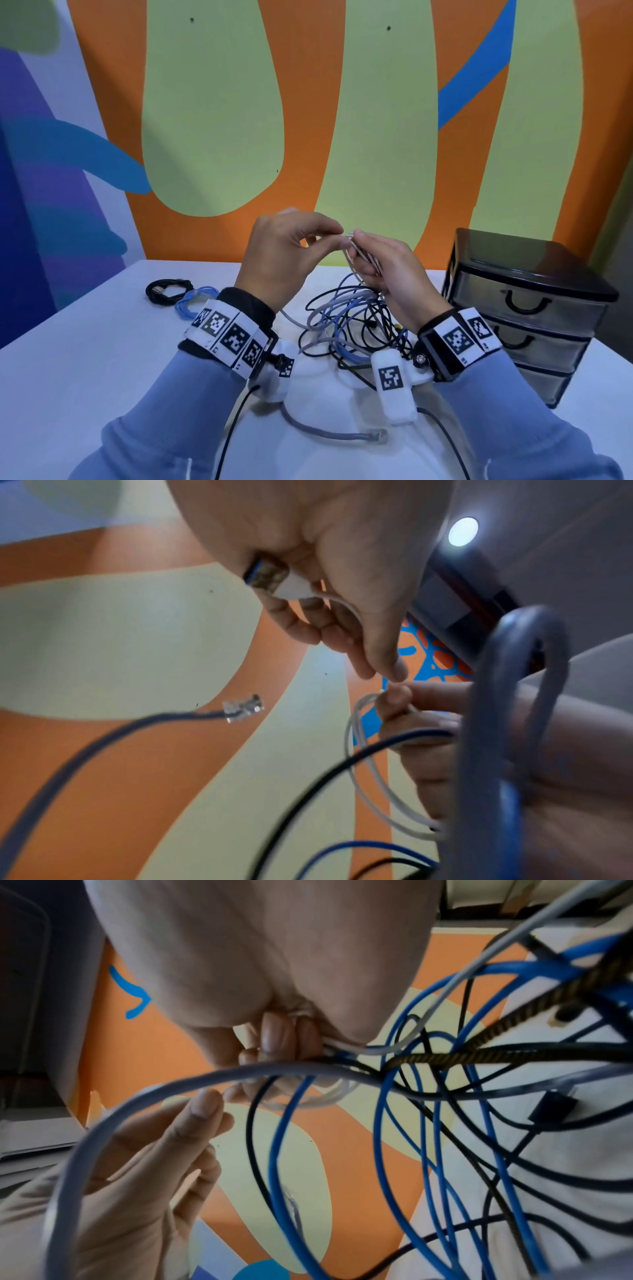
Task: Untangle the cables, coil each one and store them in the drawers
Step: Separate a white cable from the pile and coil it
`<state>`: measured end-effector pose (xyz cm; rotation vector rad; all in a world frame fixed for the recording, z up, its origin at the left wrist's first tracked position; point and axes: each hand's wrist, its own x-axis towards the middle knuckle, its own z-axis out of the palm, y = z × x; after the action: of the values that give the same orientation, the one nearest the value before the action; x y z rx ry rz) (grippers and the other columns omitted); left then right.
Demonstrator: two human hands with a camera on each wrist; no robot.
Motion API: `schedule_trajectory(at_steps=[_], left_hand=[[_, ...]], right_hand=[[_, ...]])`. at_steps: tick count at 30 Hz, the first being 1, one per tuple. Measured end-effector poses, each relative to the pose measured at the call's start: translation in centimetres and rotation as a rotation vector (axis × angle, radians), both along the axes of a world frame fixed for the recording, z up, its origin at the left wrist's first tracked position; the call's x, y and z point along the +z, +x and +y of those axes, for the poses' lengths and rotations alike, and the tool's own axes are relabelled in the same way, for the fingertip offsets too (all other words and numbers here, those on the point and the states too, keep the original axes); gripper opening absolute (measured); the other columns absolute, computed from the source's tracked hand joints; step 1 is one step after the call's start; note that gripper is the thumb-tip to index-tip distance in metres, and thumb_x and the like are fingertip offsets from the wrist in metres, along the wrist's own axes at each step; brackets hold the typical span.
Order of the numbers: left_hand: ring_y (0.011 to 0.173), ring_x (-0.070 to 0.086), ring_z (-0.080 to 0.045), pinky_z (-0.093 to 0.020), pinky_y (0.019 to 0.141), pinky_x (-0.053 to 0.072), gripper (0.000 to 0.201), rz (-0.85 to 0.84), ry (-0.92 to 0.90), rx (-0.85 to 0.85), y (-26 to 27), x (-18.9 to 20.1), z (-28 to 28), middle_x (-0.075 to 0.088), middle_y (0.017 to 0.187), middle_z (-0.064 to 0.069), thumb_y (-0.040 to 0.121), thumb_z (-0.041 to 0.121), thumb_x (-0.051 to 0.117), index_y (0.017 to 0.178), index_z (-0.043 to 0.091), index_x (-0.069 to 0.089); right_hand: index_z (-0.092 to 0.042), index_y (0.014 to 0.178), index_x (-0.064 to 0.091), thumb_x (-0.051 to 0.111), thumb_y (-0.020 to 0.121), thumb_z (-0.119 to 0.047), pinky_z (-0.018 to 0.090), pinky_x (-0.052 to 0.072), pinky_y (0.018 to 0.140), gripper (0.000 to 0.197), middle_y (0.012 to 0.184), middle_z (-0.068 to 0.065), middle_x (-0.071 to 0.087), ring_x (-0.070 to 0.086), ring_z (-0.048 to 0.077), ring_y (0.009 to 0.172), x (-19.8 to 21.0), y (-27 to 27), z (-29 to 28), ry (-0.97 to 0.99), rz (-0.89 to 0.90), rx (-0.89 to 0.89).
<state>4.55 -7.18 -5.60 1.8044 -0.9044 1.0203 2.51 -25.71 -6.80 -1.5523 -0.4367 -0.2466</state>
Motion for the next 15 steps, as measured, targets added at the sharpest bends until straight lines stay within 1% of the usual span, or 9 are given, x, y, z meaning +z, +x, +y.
schedule_trajectory(at_steps=[2,4,6,7,8,10,12,13,15], left_hand=[[0.073,0.058,-0.017,-0.036,0.069,0.049,0.015,-0.121,0.095,0.088,0.9,0.1,0.4,0.074,0.081,0.01,0.09,0.031,0.085,0.091,0.017,0.083],[0.082,0.06,-0.023,-0.044,0.074,0.049,0.016,-0.203,0.185,0.159,1.5,0.2,0.8,0.074,0.091,0.006,0.096,0.035,0.078,0.098,0.02,0.083],[0.098,0.06,-0.026,-0.045,0.083,0.044,0.016,-0.267,0.244,0.259,1.5,0.2,0.8,0.071,0.109,0.001,0.098,0.038,0.074,0.102,0.025,0.083],[0.104,0.057,-0.027,-0.044,0.085,0.041,0.014,-0.285,0.259,0.306,1.5,0.2,0.6,0.068,0.116,-0.001,0.099,0.038,0.073,0.102,0.028,0.083],[0.104,0.055,-0.027,-0.043,0.084,0.04,0.013,-0.286,0.265,0.321,1.7,0.1,0.4,0.065,0.117,-0.002,0.099,0.038,0.073,0.103,0.029,0.083],[0.094,0.057,-0.023,-0.041,0.078,0.045,0.014,-0.214,0.23,0.213,2.2,0.1,-0.3,0.065,0.108,0.0,0.099,0.032,0.073,0.107,0.026,0.083],[0.086,0.064,-0.015,-0.029,0.075,0.048,0.015,-0.033,0.147,0.054,2.5,0.1,-1.1,0.07,0.099,0.003,0.1,0.025,0.073,0.111,0.021,0.083],[0.087,0.067,-0.012,-0.024,0.076,0.049,0.016,0.076,0.112,0.005,2.4,0.2,-1.4,0.074,0.098,0.005,0.101,0.022,0.072,0.112,0.02,0.083],[0.098,0.073,-0.013,-0.027,0.086,0.056,0.018,0.321,0.013,-0.135,1.8,0.5,-2.0,0.08,0.101,0.005,0.103,0.017,0.068,0.114,0.015,0.082]], right_hand=[[-0.006,0.085,0.055,0.047,0.111,-0.027,0.017,0.02,0.045,0.034,0.065,-0.004,0.03,0.022,0.01,0.056,0.2,-0.2,0.0,0.014,0.03,0.019],[-0.013,0.075,0.05,0.048,0.109,-0.028,0.017,0.018,0.043,0.037,0.066,-0.004,0.026,0.02,0.009,0.056,0.3,-0.2,-0.1,0.032,0.071,0.026],[-0.016,0.071,0.046,0.049,0.108,-0.029,0.018,0.016,0.043,0.04,0.069,-0.003,0.021,0.017,0.009,0.056,0.2,-0.1,-0.2,0.049,0.113,0.03],[-0.016,0.069,0.044,0.049,0.108,-0.029,0.018,0.015,0.043,0.04,0.07,-0.002,0.019,0.016,0.009,0.055,0.2,-0.1,-0.2,0.066,0.133,0.04],[-0.017,0.069,0.043,0.048,0.107,-0.028,0.019,0.013,0.043,0.04,0.069,-0.002,0.019,0.015,0.009,0.054,0.1,0.0,-0.2,0.096,0.152,0.057],[-0.018,0.069,0.04,0.046,0.106,-0.028,0.023,0.009,0.045,0.039,0.065,-0.005,0.021,0.015,0.008,0.05,0.2,0.0,-0.2,0.186,0.183,0.104],[-0.019,0.069,0.039,0.045,0.106,-0.029,0.026,0.007,0.047,0.039,0.061,-0.006,0.02,0.012,0.008,0.047,0.2,0.0,-0.4,0.286,0.204,0.149],[-0.02,0.068,0.039,0.043,0.106,-0.029,0.027,0.007,0.046,0.04,0.06,-0.006,0.02,0.009,0.009,0.047,0.2,0.0,-0.5,0.334,0.208,0.173],[-0.02,0.067,0.041,0.042,0.107,-0.03,0.026,0.007,0.045,0.04,0.058,-0.006,0.019,0.005,0.01,0.047,0.3,0.0,-0.6,0.427,0.213,0.22]])
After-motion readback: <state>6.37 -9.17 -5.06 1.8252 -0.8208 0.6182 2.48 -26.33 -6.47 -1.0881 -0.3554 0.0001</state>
